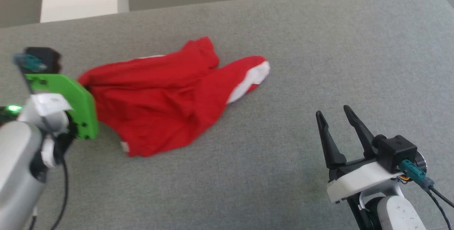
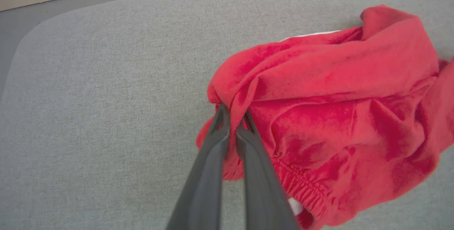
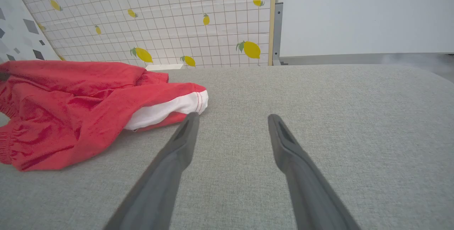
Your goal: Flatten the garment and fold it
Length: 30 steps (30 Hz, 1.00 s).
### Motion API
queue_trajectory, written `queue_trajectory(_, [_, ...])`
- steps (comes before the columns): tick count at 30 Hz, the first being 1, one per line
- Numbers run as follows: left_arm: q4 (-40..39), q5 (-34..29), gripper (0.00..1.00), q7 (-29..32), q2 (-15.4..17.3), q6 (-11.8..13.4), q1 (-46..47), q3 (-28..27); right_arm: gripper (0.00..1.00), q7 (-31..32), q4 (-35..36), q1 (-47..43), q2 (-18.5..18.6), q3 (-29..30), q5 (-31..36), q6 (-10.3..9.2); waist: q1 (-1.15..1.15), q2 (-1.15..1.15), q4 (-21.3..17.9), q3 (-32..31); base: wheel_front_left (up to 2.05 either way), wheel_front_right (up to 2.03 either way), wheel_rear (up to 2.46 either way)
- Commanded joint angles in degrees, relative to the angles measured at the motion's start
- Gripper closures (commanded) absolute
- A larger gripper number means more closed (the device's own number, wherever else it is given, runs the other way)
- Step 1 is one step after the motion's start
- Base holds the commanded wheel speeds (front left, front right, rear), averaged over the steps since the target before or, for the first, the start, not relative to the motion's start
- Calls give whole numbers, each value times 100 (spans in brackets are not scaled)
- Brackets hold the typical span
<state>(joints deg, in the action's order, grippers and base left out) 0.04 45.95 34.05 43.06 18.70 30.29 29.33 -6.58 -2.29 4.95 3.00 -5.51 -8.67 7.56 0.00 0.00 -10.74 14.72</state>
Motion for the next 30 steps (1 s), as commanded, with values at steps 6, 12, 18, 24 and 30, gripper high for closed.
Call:
queue_trajectory(6, [590, -274, 0, -757, -61, 189, 297, -229, 0, -44, -2, 108, -13, 39, -35, -8, 0, 0, -57, 137, 0, 0, 0])
queue_trajectory(12, [594, -403, 0, -1667, -413, 8, 338, -260, 0, -5, -48, 106, -13, 117, -7, -8, 0, 0, 135, -81, 0, 0, 0])
queue_trajectory(18, [296, -755, 0, -3170, -704, -213, -19, -228, 0, 106, -56, 6, -13, 250, 43, -8, 0, 0, 461, -550, 0, 0, 0])
queue_trajectory(24, [-3, -989, 0, -4104, -870, -72, -700, -170, 0, 319, 128, -171, 45, 378, 115, -8, 0, 0, 757, -897, 0, 0, 0])
queue_trajectory(30, [-250, -1285, 0, -4566, -880, 197, -1465, 14, 0, 497, 342, -352, 143, 441, 76, -8, 0, 0, 961, -1062, 0, 0, 0])
